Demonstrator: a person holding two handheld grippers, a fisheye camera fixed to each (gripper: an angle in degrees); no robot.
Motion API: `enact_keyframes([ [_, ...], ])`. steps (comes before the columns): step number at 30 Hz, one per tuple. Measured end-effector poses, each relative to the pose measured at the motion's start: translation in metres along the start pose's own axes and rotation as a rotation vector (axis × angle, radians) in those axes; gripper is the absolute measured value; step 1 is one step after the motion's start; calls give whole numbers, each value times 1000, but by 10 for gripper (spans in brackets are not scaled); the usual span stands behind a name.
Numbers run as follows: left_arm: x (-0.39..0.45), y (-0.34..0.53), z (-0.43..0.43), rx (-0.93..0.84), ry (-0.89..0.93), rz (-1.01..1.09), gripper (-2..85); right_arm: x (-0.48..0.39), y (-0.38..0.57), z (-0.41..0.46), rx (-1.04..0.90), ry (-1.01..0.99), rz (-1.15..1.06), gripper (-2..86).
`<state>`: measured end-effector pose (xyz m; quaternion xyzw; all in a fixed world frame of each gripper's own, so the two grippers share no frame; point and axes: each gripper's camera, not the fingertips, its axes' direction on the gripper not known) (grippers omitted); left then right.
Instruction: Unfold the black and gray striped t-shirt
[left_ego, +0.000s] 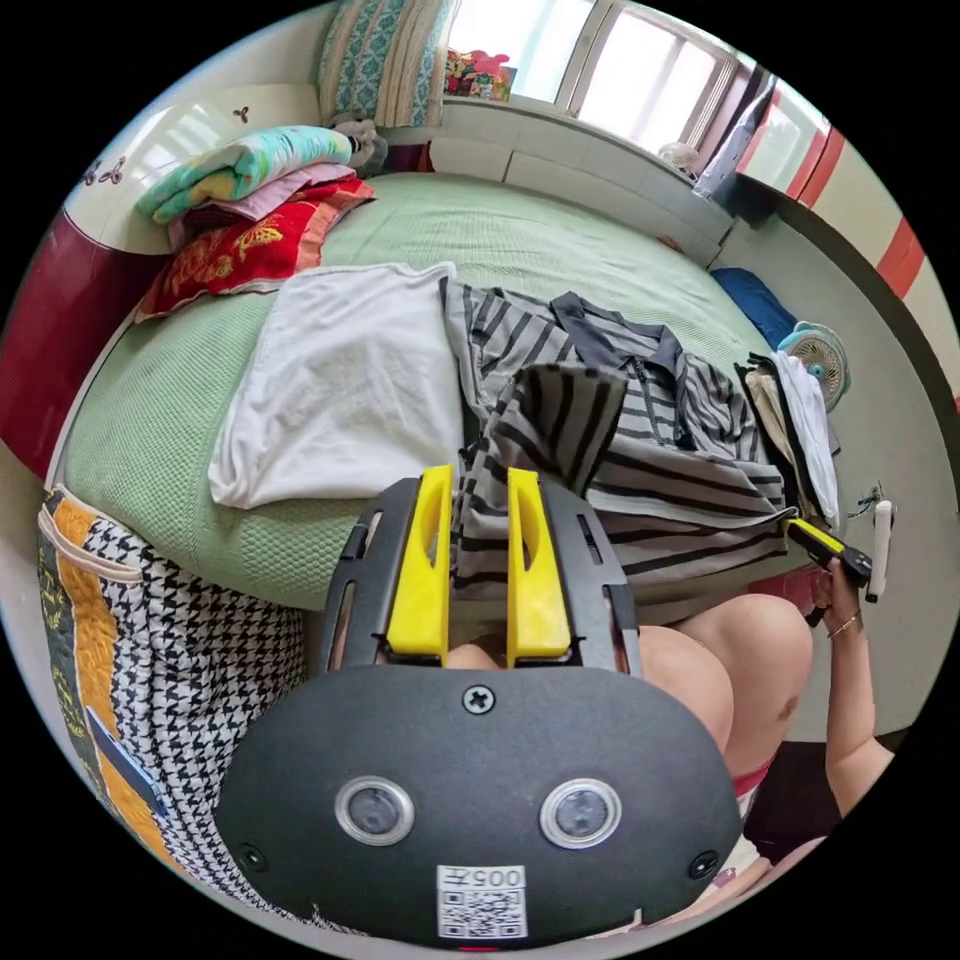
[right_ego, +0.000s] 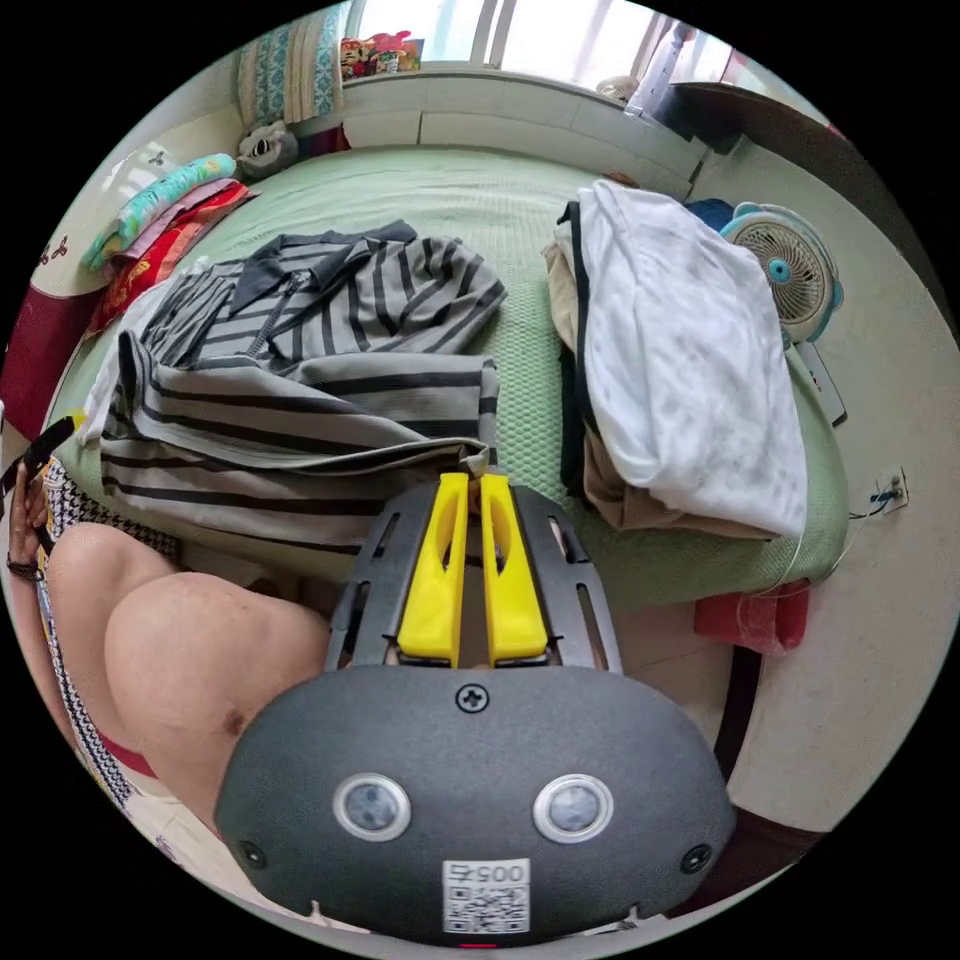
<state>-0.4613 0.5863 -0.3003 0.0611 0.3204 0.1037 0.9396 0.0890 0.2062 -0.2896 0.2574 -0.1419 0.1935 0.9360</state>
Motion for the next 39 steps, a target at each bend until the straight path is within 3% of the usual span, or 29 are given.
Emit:
enact_keyframes([
  [14, 146, -52, -22, 28, -13, 377, 173, 29, 15, 3, -5, -68, 62, -11],
  [16, 158, -59, -10, 0, -99, 369, 156, 33, 18, 1, -3, -76, 70, -11],
  [20, 163, -63, 2, -66, -386, 283, 34, 40, 24, -7, 5, -79, 68, -11],
  [21, 163, -60, -2, -68, -383, 291, 31, 43, 26, -9, 7, -84, 70, -11],
  [23, 155, -48, -24, -64, -297, 290, 21, 47, 29, -14, 10, -93, 74, -11],
  [28, 124, -21, -92, -14, -300, 224, 12, 57, 40, -42, 42, -112, 81, -11],
  [39, 84, 60, -269, 169, -162, 186, 8, 67, 98, -201, 290, -116, 15, -11],
])
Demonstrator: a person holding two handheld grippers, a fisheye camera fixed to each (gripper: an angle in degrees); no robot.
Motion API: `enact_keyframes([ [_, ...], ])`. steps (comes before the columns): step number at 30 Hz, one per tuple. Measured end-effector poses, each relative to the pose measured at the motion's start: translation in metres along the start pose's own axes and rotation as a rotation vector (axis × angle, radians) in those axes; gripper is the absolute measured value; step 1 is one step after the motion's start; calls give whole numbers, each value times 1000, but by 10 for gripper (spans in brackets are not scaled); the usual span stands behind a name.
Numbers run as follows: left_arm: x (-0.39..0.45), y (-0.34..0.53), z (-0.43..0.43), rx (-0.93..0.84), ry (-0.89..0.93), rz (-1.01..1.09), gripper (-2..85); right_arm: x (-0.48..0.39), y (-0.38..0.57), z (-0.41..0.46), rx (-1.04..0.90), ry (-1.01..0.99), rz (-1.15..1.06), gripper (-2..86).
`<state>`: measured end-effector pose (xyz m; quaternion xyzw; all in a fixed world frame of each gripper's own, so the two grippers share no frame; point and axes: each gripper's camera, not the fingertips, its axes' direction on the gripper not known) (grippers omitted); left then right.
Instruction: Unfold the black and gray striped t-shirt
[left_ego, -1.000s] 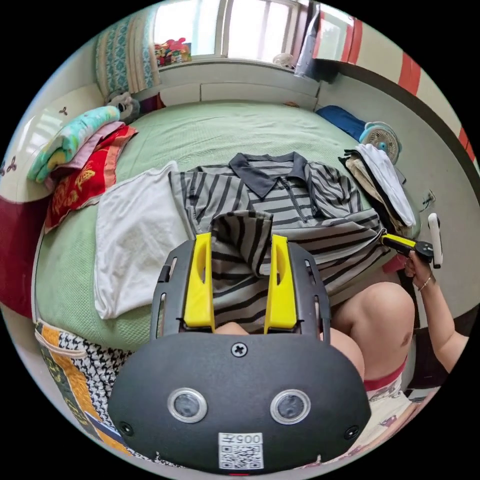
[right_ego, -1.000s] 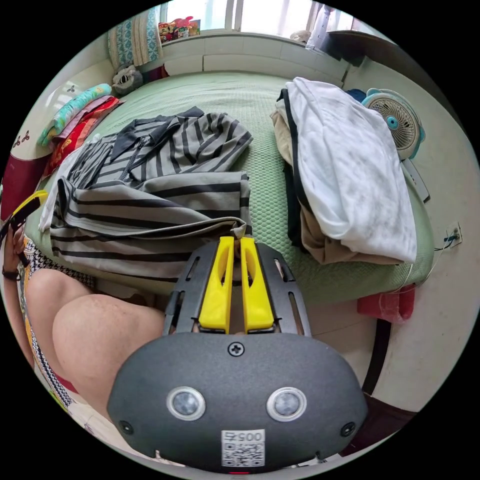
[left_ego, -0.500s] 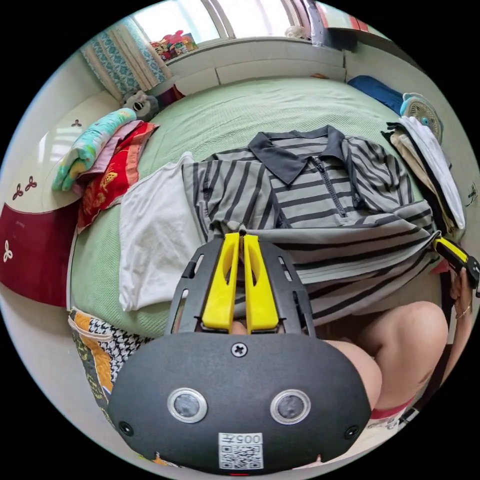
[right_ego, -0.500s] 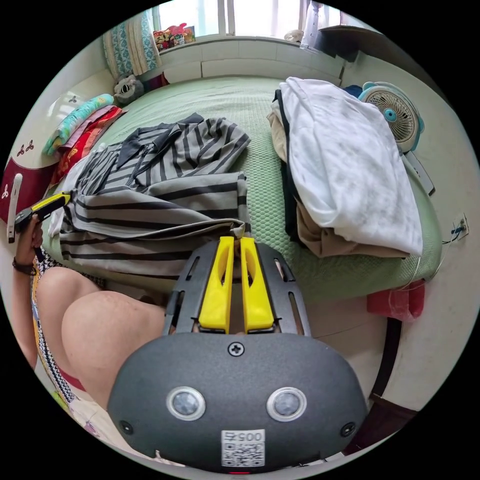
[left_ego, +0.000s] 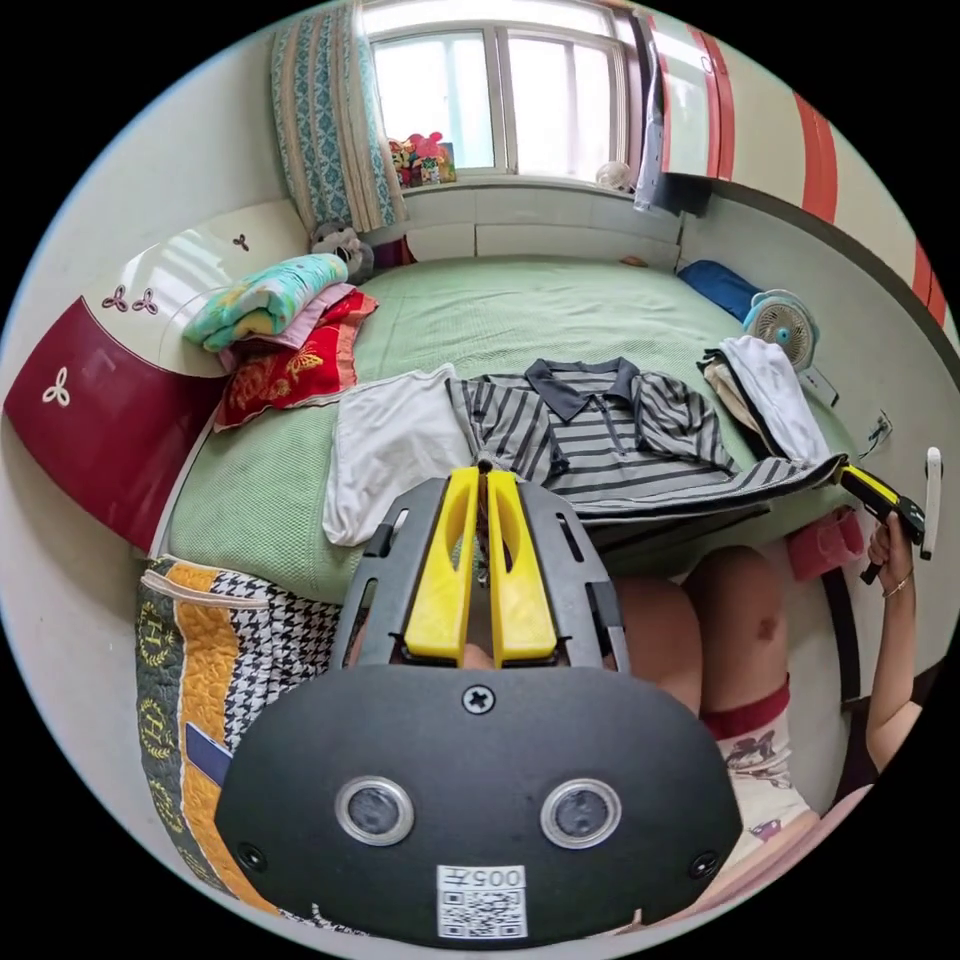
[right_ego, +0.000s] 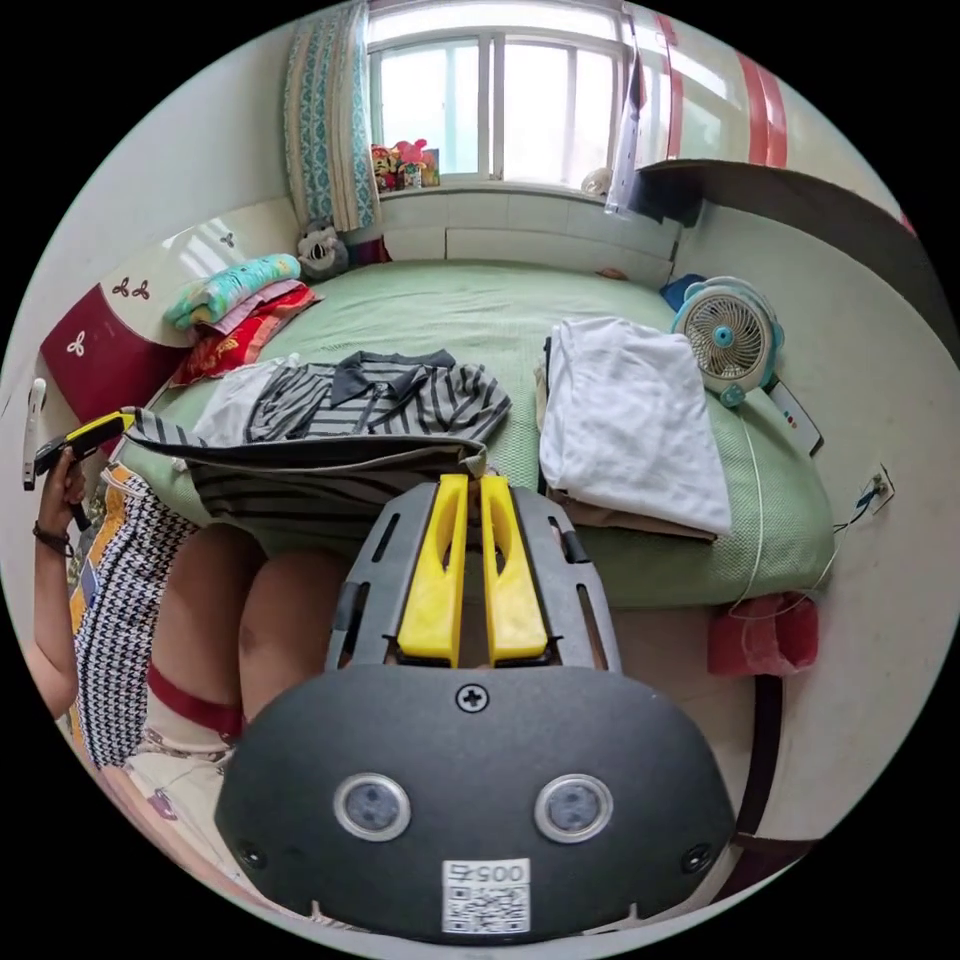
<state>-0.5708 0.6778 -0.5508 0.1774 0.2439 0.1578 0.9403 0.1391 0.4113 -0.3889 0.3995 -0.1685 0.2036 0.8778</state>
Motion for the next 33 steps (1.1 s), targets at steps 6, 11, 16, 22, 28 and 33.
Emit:
enact_keyframes([
  [6, -8, 40, -92, 93, 74, 30, 9, -5, 27, -92, 101, 29, -55, -11],
  [11, -7, 91, -141, 86, 128, 46, 13, -3, 58, -134, 69, 8, -75, -12],
  [16, -10, 146, -123, -120, 184, 42, 32, 5, 102, -124, -96, -89, -22, -9],
  [22, -41, 160, -111, -198, -2, -29, 47, 16, 146, -70, -398, -154, 21, 46],
  [28, -24, 83, -42, -139, 68, 20, 75, -4, 68, -37, -258, -150, -26, 94],
  [33, 22, 2, 53, -115, 118, 85, 106, -85, -23, 50, -183, -188, -200, 130],
])
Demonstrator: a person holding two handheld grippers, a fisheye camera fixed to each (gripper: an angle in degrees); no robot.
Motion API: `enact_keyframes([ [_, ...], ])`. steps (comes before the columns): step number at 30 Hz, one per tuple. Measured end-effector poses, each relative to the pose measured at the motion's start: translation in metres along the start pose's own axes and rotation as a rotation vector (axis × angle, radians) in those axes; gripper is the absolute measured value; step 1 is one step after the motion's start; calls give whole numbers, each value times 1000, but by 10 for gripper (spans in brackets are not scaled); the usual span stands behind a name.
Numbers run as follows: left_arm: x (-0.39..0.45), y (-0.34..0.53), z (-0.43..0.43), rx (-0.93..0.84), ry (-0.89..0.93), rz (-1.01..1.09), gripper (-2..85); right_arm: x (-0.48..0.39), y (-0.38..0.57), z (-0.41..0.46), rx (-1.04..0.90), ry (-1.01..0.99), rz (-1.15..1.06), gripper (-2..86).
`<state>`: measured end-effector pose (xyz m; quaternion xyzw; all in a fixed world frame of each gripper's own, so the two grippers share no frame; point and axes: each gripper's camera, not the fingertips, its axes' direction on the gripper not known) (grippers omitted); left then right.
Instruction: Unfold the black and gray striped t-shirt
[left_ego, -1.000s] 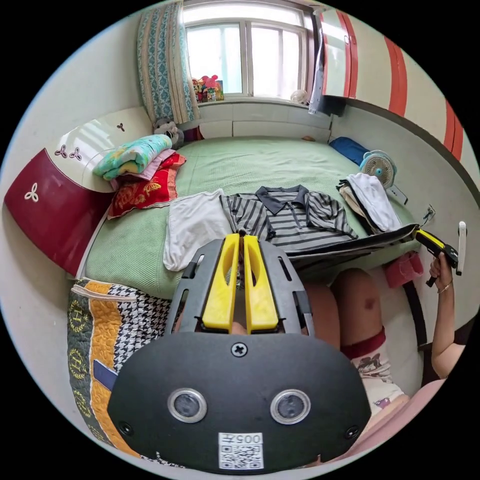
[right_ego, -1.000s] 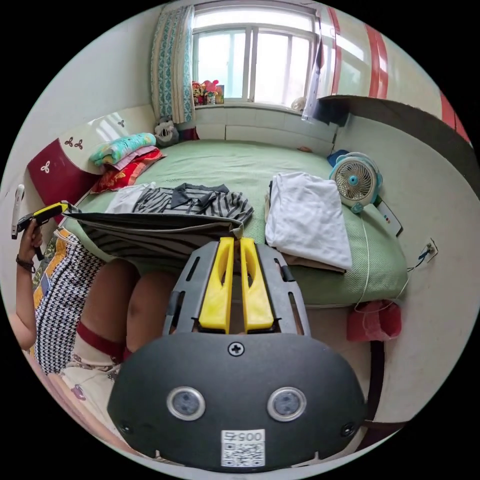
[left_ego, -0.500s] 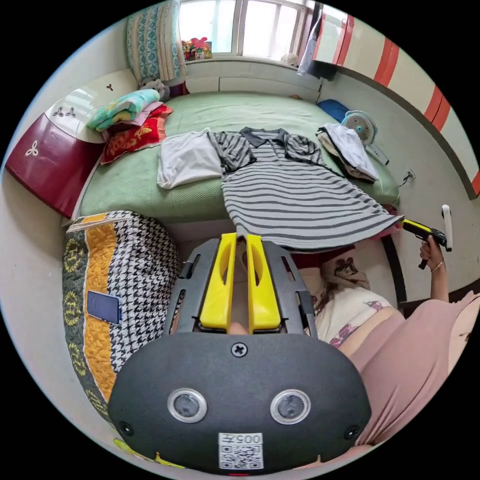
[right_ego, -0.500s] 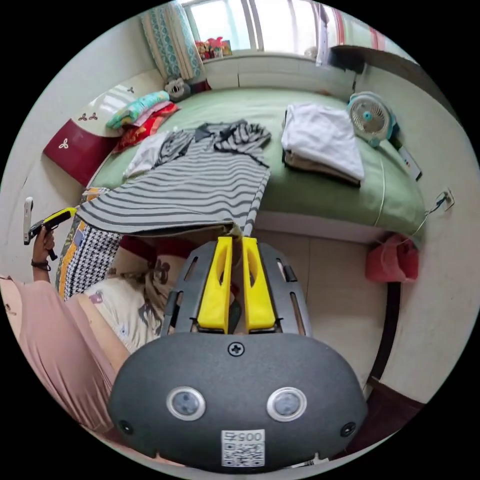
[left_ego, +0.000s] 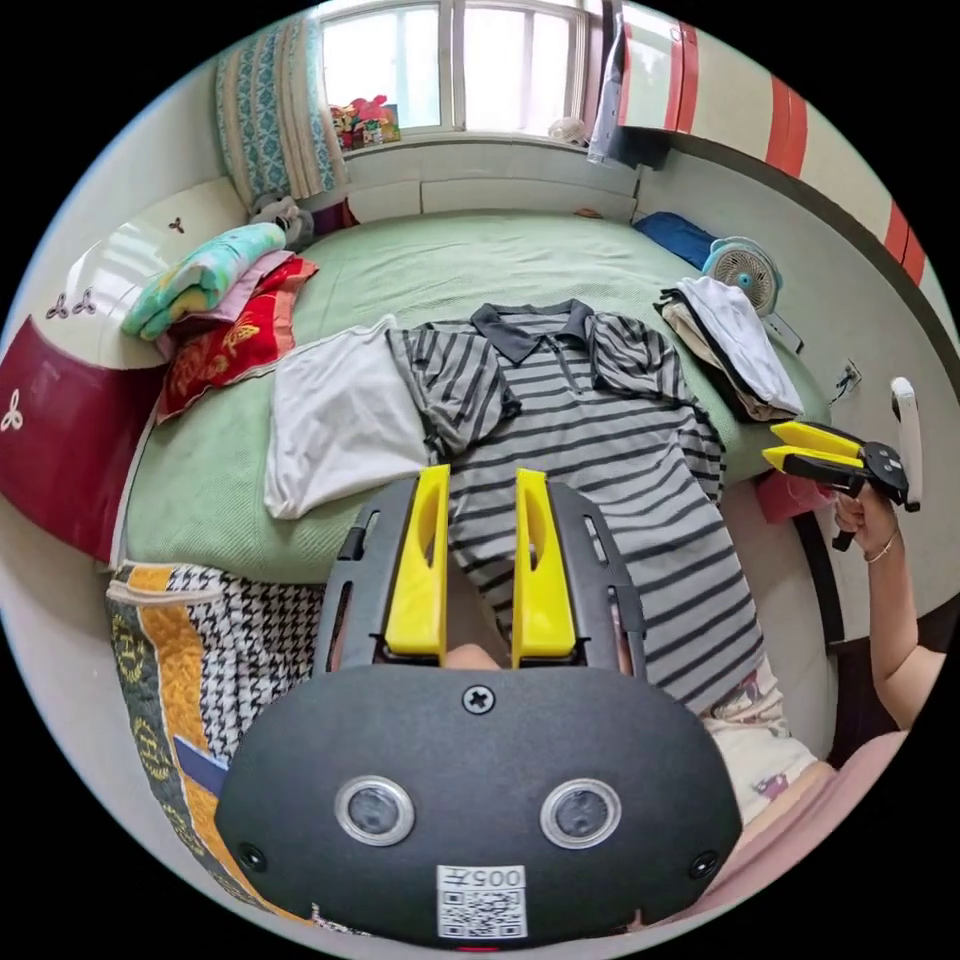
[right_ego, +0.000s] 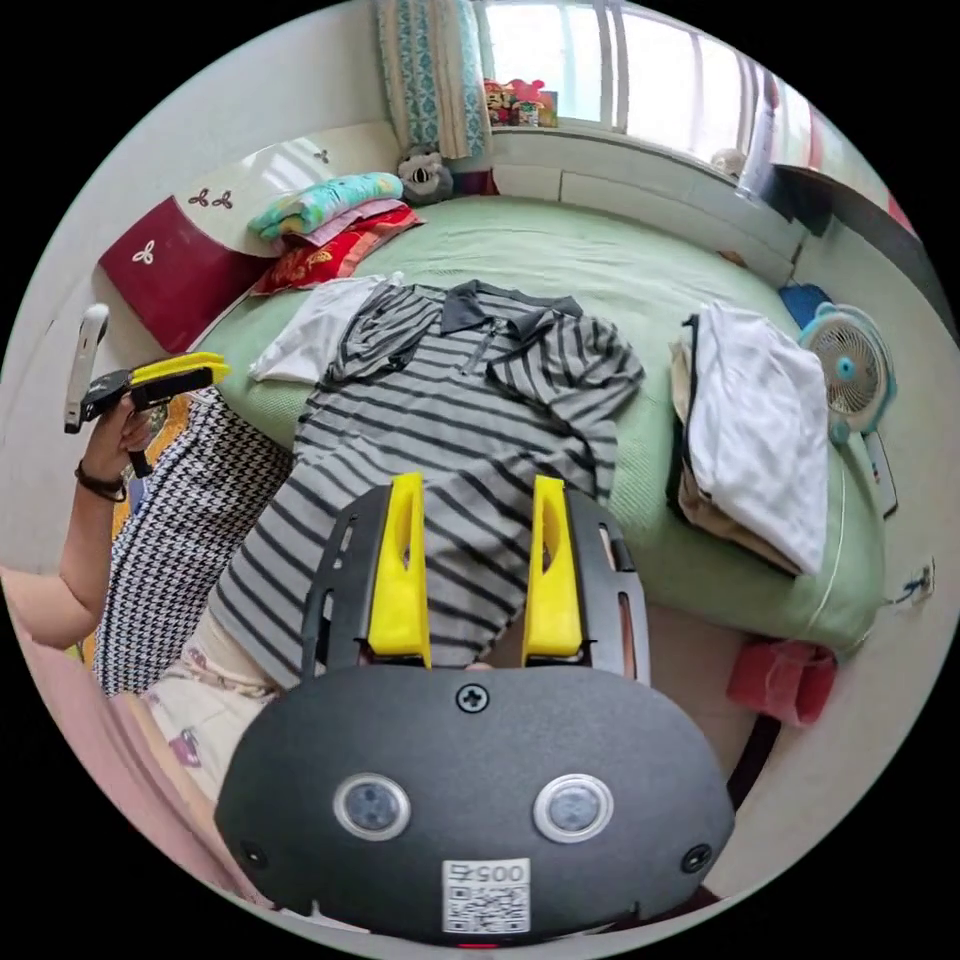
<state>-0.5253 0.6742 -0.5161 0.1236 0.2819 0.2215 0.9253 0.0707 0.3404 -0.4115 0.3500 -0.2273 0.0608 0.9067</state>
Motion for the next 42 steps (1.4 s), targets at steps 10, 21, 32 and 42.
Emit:
enact_keyframes([
  [10, 41, -150, 195, -100, 34, 81, 131, -1, -164, 177, -67, 84, 13, 150],
  [21, 36, -179, 303, -194, 8, 29, 80, 35, -202, 254, -88, 132, 165, 47],
  [32, -92, -165, 203, -20, -119, -184, 6, 153, -194, 120, 58, 171, 325, -10],
  [42, -193, -71, 167, -12, -193, -531, -5, 225, -96, 43, 77, 237, 543, 48],
])
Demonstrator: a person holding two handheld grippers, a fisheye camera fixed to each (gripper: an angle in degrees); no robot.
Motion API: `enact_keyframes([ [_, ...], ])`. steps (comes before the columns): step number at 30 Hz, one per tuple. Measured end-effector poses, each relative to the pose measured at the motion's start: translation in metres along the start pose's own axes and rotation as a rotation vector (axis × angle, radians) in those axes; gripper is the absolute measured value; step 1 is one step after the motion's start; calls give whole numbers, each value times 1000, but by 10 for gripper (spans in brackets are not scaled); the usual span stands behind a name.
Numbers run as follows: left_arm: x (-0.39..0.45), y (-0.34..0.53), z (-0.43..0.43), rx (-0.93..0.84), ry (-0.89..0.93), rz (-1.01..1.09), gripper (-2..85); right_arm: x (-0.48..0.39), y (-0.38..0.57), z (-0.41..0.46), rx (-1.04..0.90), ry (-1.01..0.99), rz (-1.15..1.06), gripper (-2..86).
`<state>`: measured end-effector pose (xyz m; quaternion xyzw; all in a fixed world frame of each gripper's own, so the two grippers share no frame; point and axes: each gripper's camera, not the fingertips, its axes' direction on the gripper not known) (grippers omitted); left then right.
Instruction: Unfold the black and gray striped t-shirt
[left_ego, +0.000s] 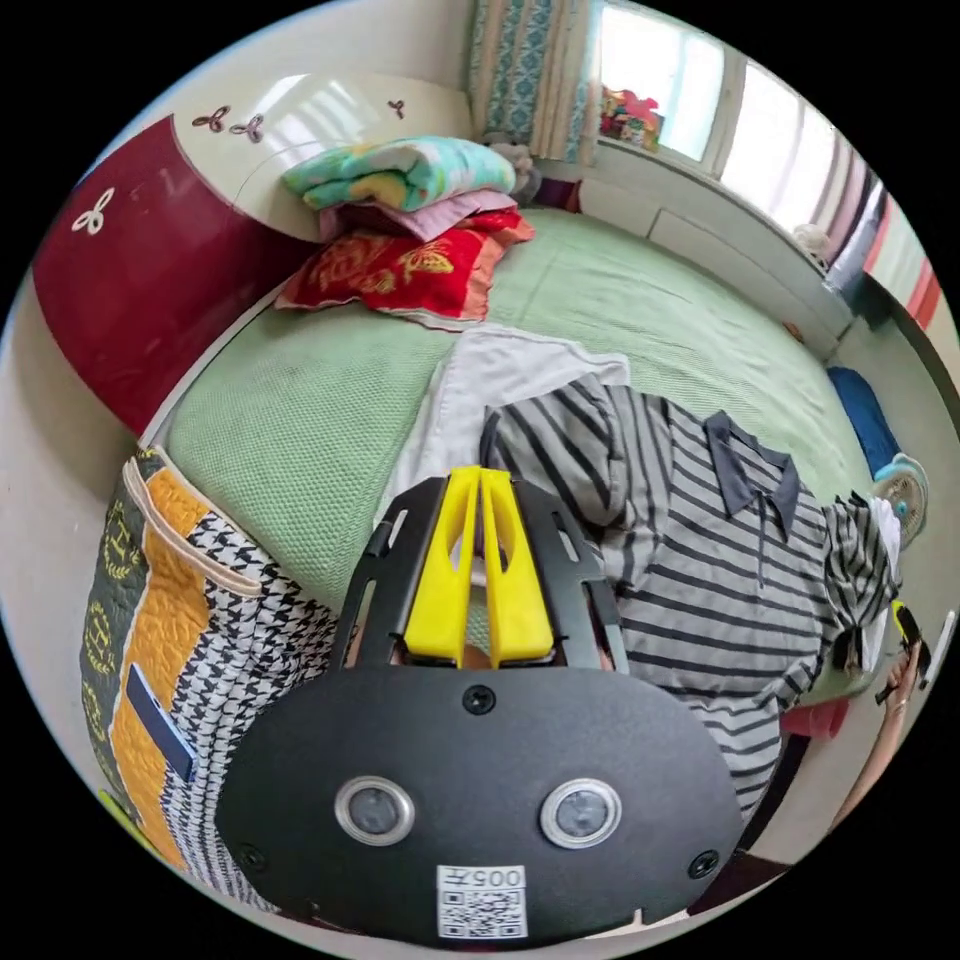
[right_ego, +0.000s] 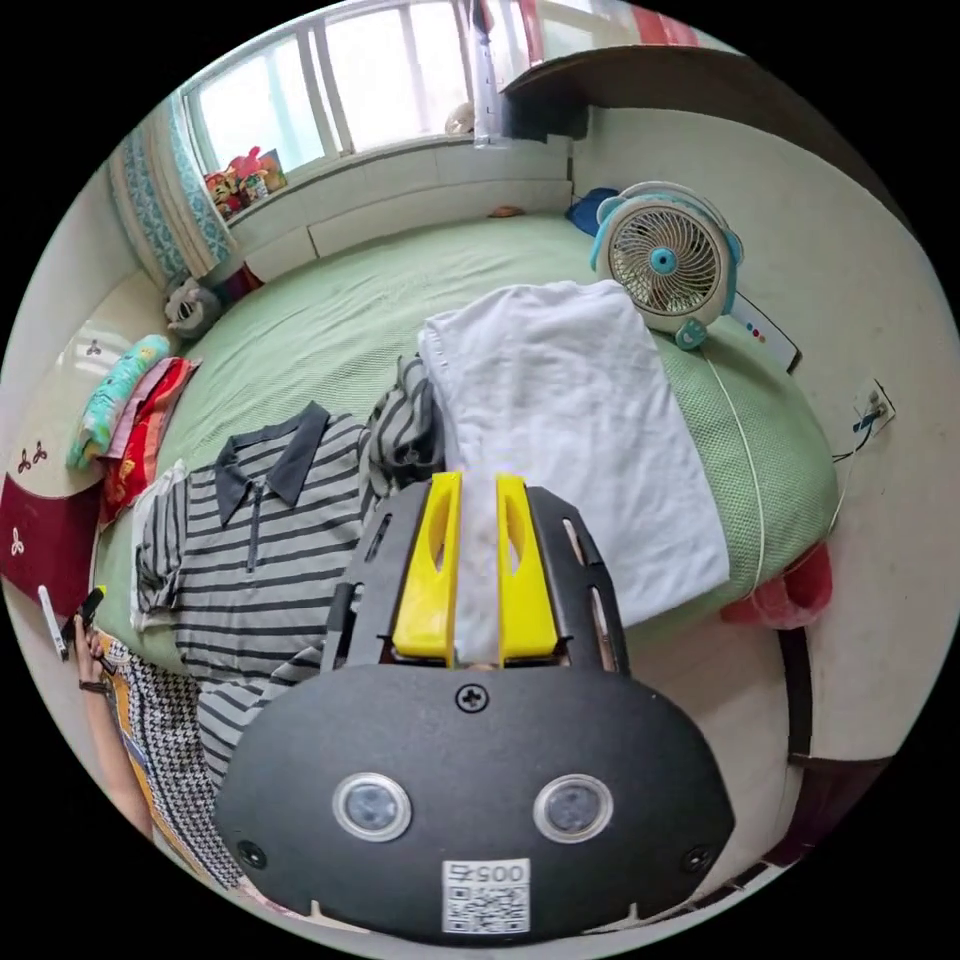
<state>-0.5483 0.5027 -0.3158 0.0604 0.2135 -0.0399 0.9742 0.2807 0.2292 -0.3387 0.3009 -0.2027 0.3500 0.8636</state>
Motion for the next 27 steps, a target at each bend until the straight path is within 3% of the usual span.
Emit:
enact_keyframes([
  [6, 100, 68, -49, 36, 128, 218, -5, -100, 68, -33, 38, -111, -166, 45],
  [13, 217, 190, -21, -132, 226, 365, -2, -216, 182, -5, -70, -186, -275, -2],
  [27, 266, 234, 24, -150, 154, 397, -4, -264, 235, 28, -129, -29, -256, -10],
])
